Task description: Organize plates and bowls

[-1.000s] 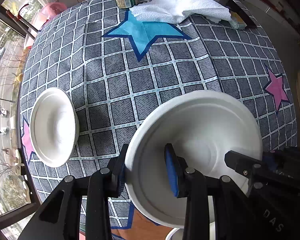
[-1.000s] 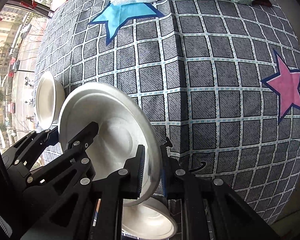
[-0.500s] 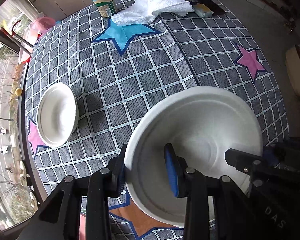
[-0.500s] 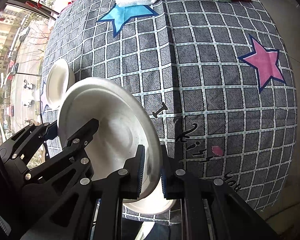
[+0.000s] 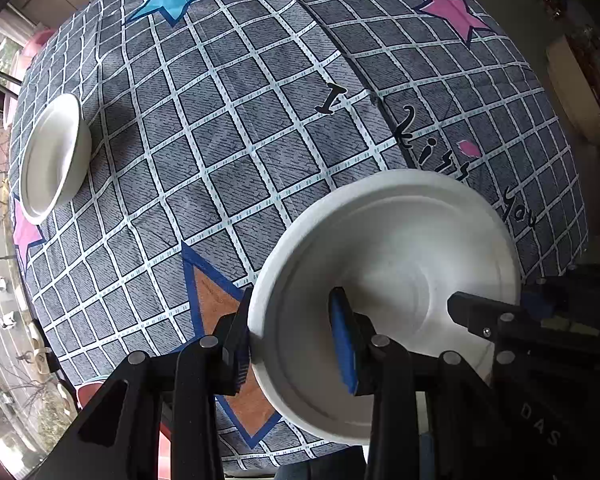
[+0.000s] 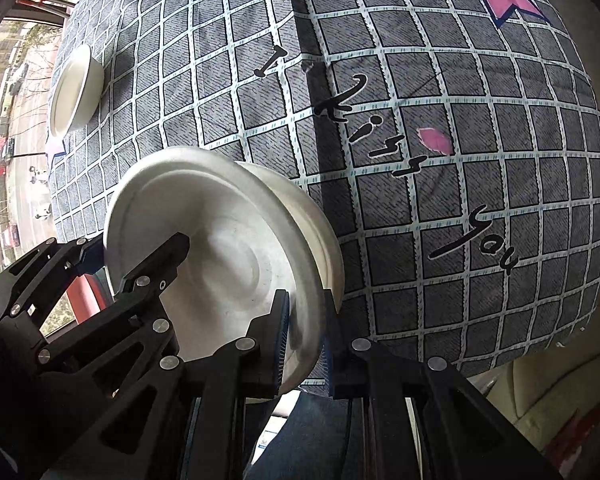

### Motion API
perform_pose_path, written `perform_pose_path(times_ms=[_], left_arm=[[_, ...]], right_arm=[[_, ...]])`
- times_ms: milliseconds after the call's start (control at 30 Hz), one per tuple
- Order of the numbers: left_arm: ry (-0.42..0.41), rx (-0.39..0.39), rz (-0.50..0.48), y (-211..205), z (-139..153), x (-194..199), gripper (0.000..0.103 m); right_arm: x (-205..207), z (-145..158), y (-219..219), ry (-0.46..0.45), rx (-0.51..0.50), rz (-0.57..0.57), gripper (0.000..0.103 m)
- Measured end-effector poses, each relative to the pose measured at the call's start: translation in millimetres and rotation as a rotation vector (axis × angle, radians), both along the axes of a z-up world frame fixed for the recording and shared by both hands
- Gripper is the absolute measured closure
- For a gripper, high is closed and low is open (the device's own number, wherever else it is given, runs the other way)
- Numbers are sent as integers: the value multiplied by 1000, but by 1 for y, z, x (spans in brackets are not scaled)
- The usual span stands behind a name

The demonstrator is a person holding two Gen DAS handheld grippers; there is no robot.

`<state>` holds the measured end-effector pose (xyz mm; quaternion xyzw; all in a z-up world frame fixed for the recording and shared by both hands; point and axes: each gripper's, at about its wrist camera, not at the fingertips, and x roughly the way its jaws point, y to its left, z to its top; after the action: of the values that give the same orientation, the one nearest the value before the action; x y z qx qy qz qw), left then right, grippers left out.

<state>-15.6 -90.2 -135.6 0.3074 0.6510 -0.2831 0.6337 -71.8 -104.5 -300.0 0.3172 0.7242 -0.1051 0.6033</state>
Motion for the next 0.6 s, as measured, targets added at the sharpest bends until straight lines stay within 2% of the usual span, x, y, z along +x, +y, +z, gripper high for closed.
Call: perform_pose_path(times_ms=[67, 133, 200, 233, 267, 333, 533, 600], left_arm=[[6, 0, -5, 3, -2, -2, 57], [-7, -7, 3, 8, 1, -1, 30], [-34, -25, 14, 16, 7, 0, 23], [-47, -25, 20, 21, 10, 2, 23], [-49, -24, 27, 26, 11, 5, 23], [-40, -33, 60, 37, 14, 11, 21], [-98, -53, 178, 74, 31, 31, 20], [-115, -60, 212, 86, 36, 38, 19]], right_arm=[[-3, -3, -1, 7, -3, -6, 86], [-3, -2, -2, 6, -11, -6, 86], [-4, 1, -4, 9, -30, 0, 84], [-7, 4, -6, 14, -44, 6, 71], [-7, 8, -7, 19, -66, 8, 47], [-11, 17, -16, -6, -96, -4, 20], [-14, 35, -35, -25, -107, -59, 19], [-10, 39, -36, -32, -100, -66, 14]])
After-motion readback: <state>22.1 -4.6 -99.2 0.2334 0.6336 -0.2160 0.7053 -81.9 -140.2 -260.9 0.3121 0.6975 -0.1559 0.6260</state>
